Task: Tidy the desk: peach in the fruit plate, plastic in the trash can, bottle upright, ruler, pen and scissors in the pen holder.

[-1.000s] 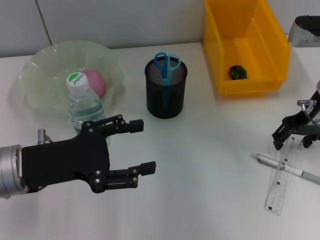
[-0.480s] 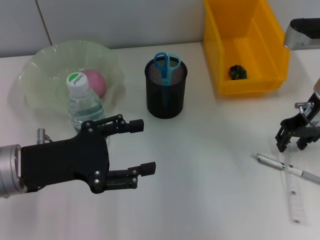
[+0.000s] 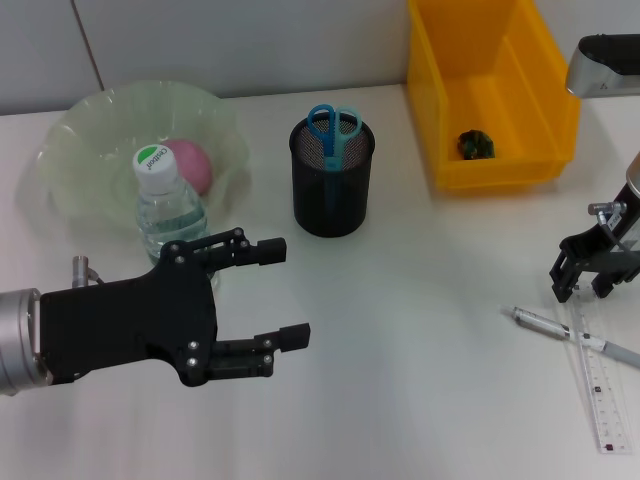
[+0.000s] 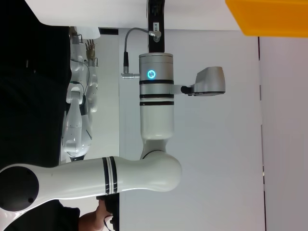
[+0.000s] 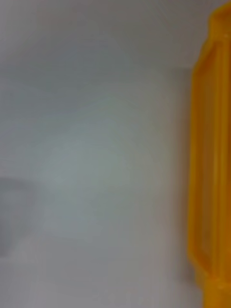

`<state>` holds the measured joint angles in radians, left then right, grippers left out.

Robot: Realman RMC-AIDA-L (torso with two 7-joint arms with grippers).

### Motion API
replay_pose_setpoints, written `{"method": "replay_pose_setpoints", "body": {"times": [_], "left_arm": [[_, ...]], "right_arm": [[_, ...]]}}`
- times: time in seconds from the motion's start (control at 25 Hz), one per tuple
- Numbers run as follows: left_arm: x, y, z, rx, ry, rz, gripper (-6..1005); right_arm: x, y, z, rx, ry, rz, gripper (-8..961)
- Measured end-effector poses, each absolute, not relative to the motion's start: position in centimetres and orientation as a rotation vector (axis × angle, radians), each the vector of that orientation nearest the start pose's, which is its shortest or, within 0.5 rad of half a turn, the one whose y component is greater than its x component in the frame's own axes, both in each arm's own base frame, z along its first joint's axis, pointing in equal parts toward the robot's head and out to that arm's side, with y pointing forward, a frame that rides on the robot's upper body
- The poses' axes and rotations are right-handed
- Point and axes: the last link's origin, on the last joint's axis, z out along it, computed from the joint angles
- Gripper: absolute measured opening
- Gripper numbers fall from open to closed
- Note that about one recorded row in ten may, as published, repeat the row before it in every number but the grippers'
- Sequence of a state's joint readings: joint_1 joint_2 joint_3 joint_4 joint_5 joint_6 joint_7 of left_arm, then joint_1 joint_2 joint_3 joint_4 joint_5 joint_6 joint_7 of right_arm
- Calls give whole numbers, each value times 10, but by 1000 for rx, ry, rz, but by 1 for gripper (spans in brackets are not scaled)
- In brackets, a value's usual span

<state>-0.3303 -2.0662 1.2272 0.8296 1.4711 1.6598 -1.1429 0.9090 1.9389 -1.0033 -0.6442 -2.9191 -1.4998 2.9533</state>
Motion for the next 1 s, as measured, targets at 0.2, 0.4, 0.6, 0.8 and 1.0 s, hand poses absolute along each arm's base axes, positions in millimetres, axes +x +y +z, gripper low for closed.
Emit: {"method": "replay_pose_setpoints", "body": {"times": [0.2, 0.4, 0.6, 0.8, 1.0], "left_arm": [[-216, 279, -11, -2827, -59, -1030, 806], [-215, 279, -11, -2827, -56, -1031, 807], [-215, 278, -11, -2830, -53, -1036, 807], [-215, 278, -9, -2830, -38, -1035, 806], [-214, 278, -8, -2831, -29, -1030, 806]], "right_arm": [[265, 396, 39, -1906, 1760, -686, 478], [264, 395, 37, -1911, 1755, -700, 477], [266, 393, 36, -1910, 1762, -702, 476], [267, 393, 36, -1910, 1761, -699, 475], [266, 392, 33, -1913, 1764, -701, 474]]}}
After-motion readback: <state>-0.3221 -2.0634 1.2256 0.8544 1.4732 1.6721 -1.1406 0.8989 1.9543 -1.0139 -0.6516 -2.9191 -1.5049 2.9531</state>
